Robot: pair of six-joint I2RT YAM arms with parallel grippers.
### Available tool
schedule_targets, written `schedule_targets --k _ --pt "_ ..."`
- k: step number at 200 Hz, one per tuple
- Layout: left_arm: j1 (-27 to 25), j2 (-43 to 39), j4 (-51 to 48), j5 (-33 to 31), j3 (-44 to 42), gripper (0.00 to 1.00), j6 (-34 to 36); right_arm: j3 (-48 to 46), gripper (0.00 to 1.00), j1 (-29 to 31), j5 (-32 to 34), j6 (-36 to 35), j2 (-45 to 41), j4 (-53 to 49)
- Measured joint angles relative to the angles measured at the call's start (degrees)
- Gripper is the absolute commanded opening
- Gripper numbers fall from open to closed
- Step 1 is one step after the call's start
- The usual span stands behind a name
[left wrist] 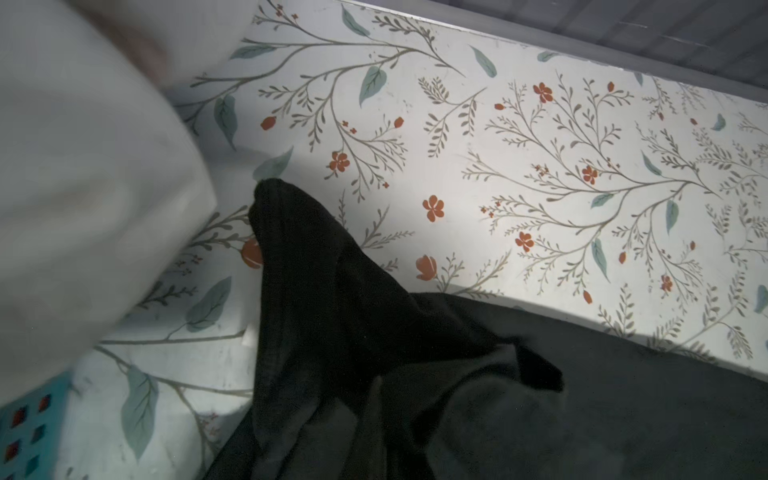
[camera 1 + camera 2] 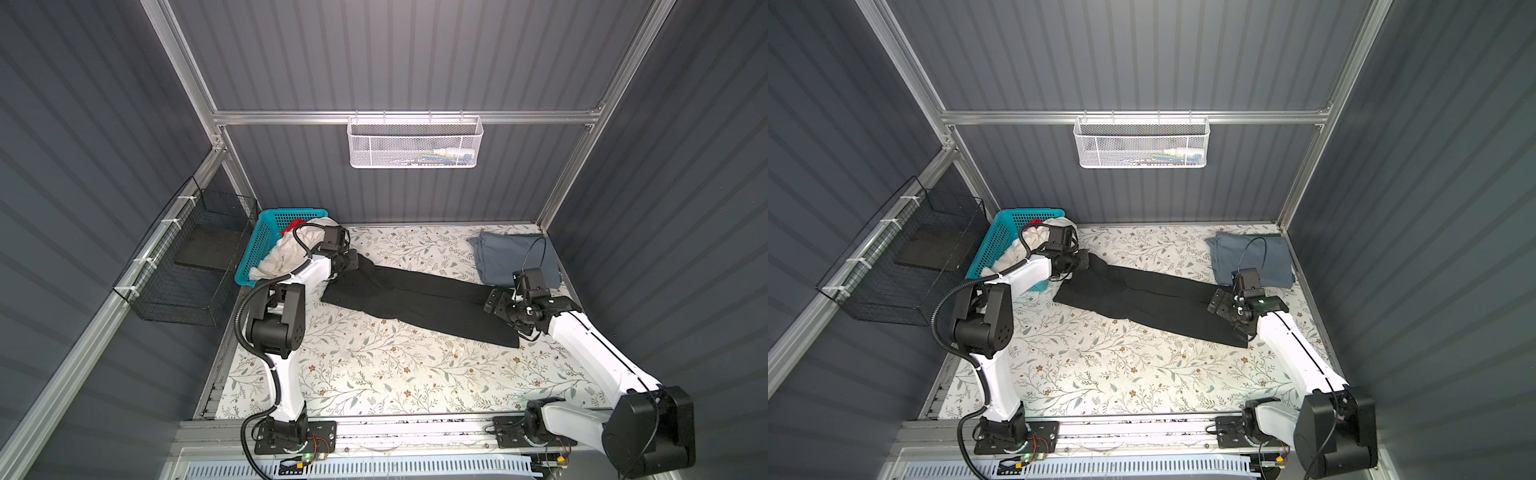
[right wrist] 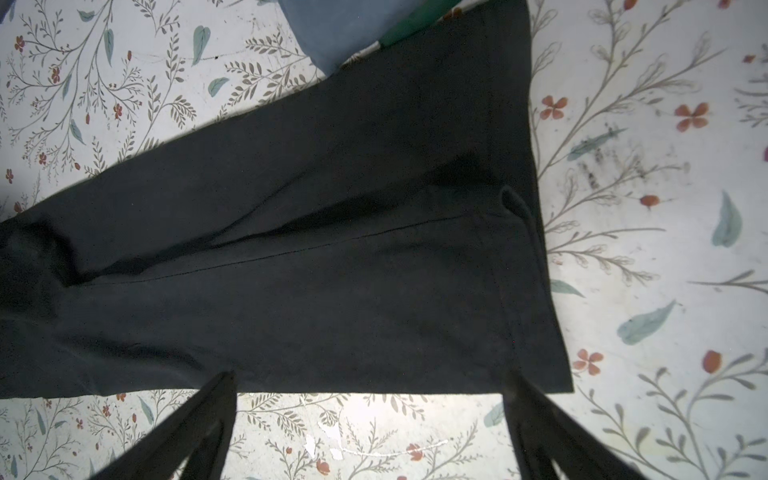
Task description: Fold and stack the t-shirts
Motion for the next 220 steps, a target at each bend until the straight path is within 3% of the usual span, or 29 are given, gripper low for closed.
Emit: schedule_targets --k 77,81,93,121,153,182,220 --pt "-0.22 4.57 -9.03 -5.81 6.29 0.04 -0.07 0.00 0.99 -0.02 0.00 -0.11 0.00 0.00" --pt "-0.22 4.94 -9.46 -5.99 6.67 0.07 -0.07 0.00 0.99 -0.02 0.00 -0.11 0.00 0.00" --pt "-0.22 5.51 -10.38 -6.60 7.34 0.30 -0.02 0.00 0.99 -0.04 0.00 -0.11 -0.02 0.00" --pt "-0.22 5.57 -10.93 -7.50 7.54 0.47 -0.79 0.00 0.99 -0.04 -0.87 -0.17 -0.02 0.15" --pt "-0.61 3.28 -9.62 -6.25 6.60 0.55 -1.55 0.02 0.99 -0.04 -1.70 -0.17 0.00 0.20" --pt "-3.26 -1.55 -7.61 -4.20 5.86 0.56 -2.29 0.00 0.99 -0.04 -1.68 -0.11 -0.37 0.20" --pt "-9.35 -2.51 -3.17 3.30 6.25 0.56 -3.78 -0.20 0.99 -0.07 -1.42 -0.09 -2.10 0.35"
